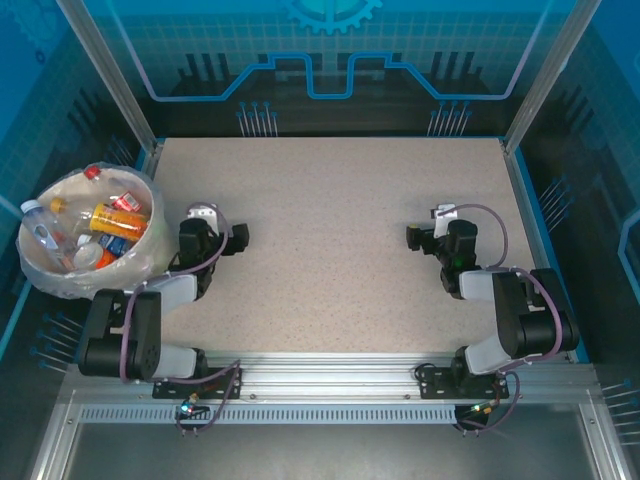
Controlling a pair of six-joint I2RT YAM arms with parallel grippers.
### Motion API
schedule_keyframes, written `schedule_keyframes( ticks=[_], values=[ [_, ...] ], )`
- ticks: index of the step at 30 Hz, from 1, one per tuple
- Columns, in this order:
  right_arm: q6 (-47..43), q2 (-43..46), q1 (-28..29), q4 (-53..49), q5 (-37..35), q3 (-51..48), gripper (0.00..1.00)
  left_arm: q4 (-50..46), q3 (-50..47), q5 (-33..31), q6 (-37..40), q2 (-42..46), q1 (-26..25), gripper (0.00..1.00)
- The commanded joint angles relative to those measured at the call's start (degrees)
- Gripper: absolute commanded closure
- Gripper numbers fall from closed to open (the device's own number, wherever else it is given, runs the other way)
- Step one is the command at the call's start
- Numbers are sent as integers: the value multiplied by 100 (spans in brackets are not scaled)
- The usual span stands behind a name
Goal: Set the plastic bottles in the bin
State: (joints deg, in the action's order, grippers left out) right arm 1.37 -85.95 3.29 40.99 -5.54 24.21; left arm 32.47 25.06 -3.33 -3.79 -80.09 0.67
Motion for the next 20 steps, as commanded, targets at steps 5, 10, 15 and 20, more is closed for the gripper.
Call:
schedule_keyframes(
  ticks=[5, 10, 15, 20],
  values=[
    [-93, -1, 35, 182, -37, 67, 0, 2233, -496, 49, 138, -812, 108, 1],
    [-93, -3, 31, 184, -38, 67, 0, 2261, -428, -1172, 235, -904, -253, 1],
    [-75, -17, -41, 124, 134, 107, 0, 2238, -432, -1231, 186, -885, -242, 1],
    [-99, -9, -5, 155, 89, 85, 0, 2240, -432, -1231, 186, -889, -242, 1]
  ],
)
